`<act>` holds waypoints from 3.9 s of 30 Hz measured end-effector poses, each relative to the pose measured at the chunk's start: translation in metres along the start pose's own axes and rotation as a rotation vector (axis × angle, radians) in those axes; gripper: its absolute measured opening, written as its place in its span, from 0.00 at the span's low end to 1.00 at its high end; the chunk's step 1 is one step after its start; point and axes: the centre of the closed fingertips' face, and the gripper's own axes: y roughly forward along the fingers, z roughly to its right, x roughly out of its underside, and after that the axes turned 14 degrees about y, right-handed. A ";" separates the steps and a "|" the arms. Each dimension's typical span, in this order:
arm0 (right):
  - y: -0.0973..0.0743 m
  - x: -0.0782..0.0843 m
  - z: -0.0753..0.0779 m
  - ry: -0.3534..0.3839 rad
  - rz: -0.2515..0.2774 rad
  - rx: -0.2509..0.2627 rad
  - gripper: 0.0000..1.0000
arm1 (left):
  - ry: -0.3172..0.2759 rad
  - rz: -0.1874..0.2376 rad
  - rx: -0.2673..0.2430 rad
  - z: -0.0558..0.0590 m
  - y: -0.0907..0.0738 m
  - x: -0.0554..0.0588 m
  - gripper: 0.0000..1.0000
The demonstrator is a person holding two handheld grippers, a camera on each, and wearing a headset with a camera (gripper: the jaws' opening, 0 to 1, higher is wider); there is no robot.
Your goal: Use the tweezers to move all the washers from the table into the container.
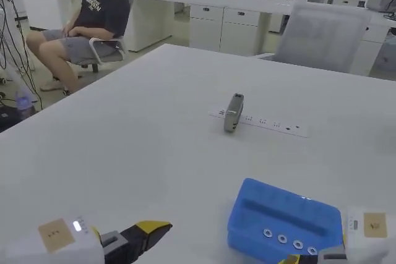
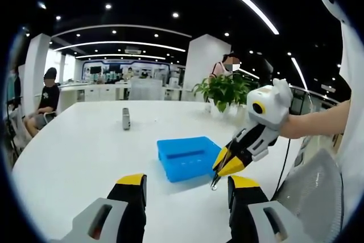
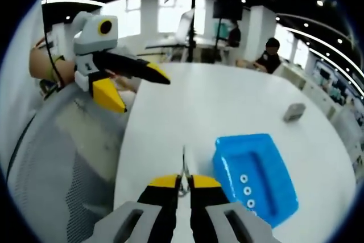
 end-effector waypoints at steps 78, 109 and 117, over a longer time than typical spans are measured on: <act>-0.005 -0.045 0.077 0.171 0.148 0.128 0.03 | -0.064 0.020 0.056 0.006 -0.002 -0.004 0.45; -0.032 0.013 -0.039 0.163 0.052 -0.056 0.03 | 0.103 -0.015 0.447 0.073 0.010 -0.043 0.13; -0.026 0.026 -0.064 0.004 -0.046 -0.114 0.03 | 0.147 -0.058 0.558 0.094 0.011 -0.042 0.09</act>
